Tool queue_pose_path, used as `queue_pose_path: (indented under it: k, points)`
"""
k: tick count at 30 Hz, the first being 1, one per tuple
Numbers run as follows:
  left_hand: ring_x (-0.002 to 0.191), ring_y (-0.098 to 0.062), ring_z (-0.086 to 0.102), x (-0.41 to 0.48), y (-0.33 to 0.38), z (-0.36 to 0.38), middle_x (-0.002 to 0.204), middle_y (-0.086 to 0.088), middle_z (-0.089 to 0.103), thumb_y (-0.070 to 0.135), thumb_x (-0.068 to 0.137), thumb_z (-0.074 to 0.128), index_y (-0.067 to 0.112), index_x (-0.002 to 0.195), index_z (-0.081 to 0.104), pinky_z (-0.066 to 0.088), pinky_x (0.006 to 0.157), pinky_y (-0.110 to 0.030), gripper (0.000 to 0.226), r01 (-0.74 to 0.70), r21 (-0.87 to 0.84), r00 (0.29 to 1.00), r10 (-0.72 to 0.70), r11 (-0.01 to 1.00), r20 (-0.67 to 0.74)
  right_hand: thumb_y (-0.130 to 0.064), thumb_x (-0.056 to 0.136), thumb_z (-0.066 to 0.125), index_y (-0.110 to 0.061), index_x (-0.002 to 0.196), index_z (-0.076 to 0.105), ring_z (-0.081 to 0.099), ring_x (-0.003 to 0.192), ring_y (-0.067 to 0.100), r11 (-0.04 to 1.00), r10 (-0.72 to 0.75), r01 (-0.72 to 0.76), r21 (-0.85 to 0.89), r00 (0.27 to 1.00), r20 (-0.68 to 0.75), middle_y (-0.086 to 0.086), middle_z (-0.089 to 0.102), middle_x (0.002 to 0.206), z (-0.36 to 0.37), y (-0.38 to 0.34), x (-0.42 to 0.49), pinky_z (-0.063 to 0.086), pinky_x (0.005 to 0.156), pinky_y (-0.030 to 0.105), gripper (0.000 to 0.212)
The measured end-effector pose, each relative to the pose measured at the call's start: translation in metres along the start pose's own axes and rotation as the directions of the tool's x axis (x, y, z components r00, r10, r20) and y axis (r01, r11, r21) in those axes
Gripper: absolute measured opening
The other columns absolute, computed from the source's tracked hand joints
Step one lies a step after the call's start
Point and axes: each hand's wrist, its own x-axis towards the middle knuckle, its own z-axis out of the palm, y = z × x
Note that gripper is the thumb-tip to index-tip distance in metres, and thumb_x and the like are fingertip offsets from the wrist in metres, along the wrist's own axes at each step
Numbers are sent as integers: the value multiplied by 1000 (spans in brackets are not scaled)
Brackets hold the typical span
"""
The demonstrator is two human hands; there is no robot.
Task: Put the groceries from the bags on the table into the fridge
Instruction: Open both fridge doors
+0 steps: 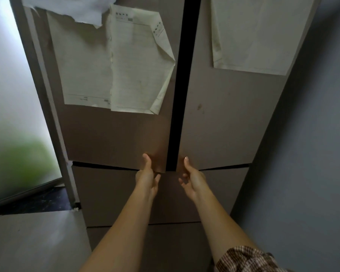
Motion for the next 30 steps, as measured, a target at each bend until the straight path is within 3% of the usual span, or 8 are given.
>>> queue_pose_path:
  k: [5,9,15,20,24,26,28,30]
  points:
    - [116,-26,57,-22,-4,-5,129,-14,56,53,89,51,0,133,43,47,100,-39,69,-35,-42,995,31,999,-93,-31,85,67,-7,111,64,51,77,14,995,-17,12,102,999,52,2,62,90,-14,1,-19,41,68,26,36]
    - [100,-19,59,-50,-2,-24,113,-6,59,53,88,54,8,109,47,48,99,-38,51,-34,-99,991,21,995,-132,-27,90,59,-13,103,64,56,89,19,975,-9,-18,222,993,122,3,65,97,-43,-2,-50,39,75,30,20]
    - [83,-17,64,-91,4,-45,95,-3,65,52,89,56,12,93,58,54,73,-29,40,-104,-39,970,93,994,-225,-43,83,63,-18,131,51,53,113,26,980,-36,40,195,999,-24,9,56,125,-64,-7,-91,43,81,34,56]
    - [120,-30,51,-132,1,-58,135,-19,49,36,98,45,4,136,42,42,89,-30,50,-349,47,850,337,936,-404,-50,91,49,-25,132,48,53,109,26,982,-121,140,128,982,-142,7,56,121,-83,-23,-134,42,77,34,48]
    - [135,-30,35,-172,-1,-68,152,-18,25,28,100,43,11,149,21,34,102,-33,56,-517,239,705,567,822,-427,-54,95,40,-20,145,37,40,129,31,971,-236,222,-82,881,-410,8,43,143,-98,-29,-157,35,101,45,60]
    - [144,-30,12,-188,-13,-76,158,-17,3,22,95,51,13,152,11,22,115,-43,70,-560,576,585,777,596,-235,-49,95,43,-18,150,25,32,134,35,896,-405,244,-372,791,-459,13,27,152,-101,-29,-172,29,106,51,66]
    - [146,-24,-8,-195,-28,-84,159,-14,-9,22,89,59,13,153,5,5,120,-44,84,-583,809,440,867,78,233,-37,94,52,-18,153,9,23,140,37,744,-576,290,-602,735,-358,13,10,158,-103,-24,-192,24,111,53,76]
    - [145,-23,-15,-194,-32,-89,159,-12,-11,27,84,63,13,153,6,-2,117,-42,90,-537,739,360,682,-406,637,-25,92,59,-18,154,-2,13,145,31,525,-697,377,-763,705,-131,11,-4,161,-104,-20,-209,19,114,48,87]
